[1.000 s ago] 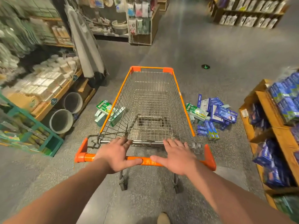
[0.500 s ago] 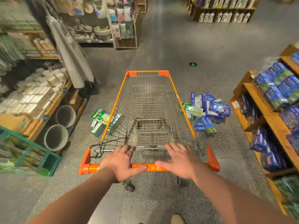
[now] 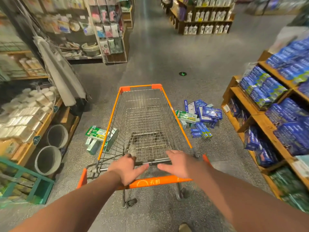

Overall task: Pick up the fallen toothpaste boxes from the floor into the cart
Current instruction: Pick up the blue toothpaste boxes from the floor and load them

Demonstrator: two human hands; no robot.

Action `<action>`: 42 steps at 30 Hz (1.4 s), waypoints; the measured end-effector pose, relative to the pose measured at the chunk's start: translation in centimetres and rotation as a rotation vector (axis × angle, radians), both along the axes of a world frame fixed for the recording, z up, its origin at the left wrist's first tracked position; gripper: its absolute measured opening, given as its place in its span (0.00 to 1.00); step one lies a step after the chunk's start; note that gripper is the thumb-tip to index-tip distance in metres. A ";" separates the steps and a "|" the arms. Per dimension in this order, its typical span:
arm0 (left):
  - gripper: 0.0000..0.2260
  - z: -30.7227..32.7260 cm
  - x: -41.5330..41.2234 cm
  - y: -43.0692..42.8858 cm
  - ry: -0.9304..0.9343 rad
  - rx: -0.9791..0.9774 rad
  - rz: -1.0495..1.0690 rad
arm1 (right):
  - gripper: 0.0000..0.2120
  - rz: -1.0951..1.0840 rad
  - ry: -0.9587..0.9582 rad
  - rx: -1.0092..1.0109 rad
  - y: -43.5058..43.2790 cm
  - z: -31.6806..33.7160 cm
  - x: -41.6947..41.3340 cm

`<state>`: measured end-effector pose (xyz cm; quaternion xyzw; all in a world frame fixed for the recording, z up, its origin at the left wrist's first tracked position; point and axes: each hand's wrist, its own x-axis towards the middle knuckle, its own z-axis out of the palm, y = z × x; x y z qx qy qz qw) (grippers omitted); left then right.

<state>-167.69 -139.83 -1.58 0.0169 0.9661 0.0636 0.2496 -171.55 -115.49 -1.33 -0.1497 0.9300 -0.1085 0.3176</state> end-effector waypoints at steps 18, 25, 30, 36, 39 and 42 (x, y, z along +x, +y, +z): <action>0.40 3.4 -18.3 25.9 0.167 0.092 -0.371 | 0.29 -0.333 0.306 -0.062 25.1 3.4 -9.7; 0.37 1.8 -27.4 38.5 0.156 0.093 -0.312 | 0.22 -0.297 0.309 -0.031 38.8 3.5 -21.8; 0.34 0.4 -33.7 42.8 0.129 0.101 -0.229 | 0.22 -0.202 0.285 0.016 43.8 2.0 -30.9; 0.32 -3.1 -43.9 45.0 0.051 0.089 -0.165 | 0.19 -0.172 0.238 0.024 45.6 -1.8 -42.2; 0.30 -6.1 -51.1 46.3 0.017 0.102 -0.182 | 0.20 -0.149 0.234 0.050 46.1 -4.9 -48.5; 0.35 -10.0 -59.1 47.9 0.000 0.087 -0.237 | 0.21 -0.179 0.178 0.049 46.8 -8.8 -55.2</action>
